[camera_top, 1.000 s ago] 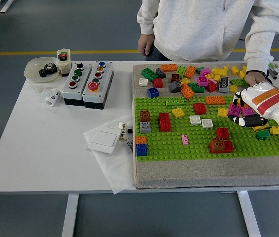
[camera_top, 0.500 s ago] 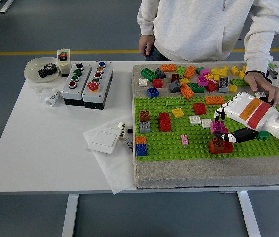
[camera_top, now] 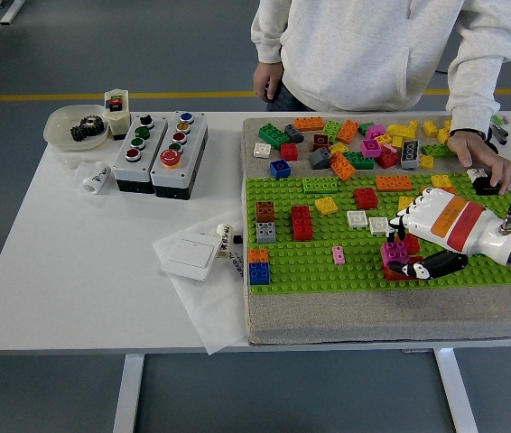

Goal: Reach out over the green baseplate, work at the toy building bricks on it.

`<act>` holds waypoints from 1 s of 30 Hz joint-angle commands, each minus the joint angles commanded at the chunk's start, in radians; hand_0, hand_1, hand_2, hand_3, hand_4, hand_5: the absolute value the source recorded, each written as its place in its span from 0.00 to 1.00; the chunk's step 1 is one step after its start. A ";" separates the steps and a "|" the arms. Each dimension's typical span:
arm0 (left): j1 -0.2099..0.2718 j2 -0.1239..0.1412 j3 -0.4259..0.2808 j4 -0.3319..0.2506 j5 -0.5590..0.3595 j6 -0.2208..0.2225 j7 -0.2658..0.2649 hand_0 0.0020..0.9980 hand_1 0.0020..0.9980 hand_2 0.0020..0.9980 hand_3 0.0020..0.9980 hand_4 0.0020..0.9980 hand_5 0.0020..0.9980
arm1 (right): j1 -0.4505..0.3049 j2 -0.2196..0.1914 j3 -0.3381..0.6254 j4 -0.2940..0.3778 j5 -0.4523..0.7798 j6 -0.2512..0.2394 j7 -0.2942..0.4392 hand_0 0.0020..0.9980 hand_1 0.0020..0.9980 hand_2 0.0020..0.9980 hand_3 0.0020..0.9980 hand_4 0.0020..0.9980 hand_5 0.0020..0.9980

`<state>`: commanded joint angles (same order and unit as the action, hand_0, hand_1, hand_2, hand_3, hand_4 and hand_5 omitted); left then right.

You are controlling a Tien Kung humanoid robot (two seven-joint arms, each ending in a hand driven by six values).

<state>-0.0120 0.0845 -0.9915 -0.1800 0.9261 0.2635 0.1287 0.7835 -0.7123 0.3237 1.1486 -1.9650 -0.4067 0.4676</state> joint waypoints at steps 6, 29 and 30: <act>0.000 0.000 0.000 0.000 0.003 0.000 0.000 0.76 0.79 0.84 0.75 0.79 0.69 | 0.003 0.008 -0.007 -0.016 0.003 0.003 0.002 0.15 0.33 0.44 0.48 0.72 0.34; -0.012 0.001 -0.002 0.000 0.005 -0.001 -0.001 0.76 0.79 0.85 0.75 0.79 0.69 | 0.006 0.015 -0.004 -0.067 0.008 0.008 0.008 0.14 0.33 0.44 0.48 0.73 0.36; -0.012 0.001 -0.002 0.000 0.007 -0.001 -0.001 0.76 0.79 0.85 0.75 0.79 0.69 | 0.006 0.016 -0.003 -0.069 0.009 0.008 0.008 0.14 0.33 0.44 0.48 0.73 0.36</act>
<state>-0.0241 0.0859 -0.9939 -0.1800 0.9327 0.2623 0.1280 0.7895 -0.6965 0.3203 1.0800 -1.9562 -0.3986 0.4755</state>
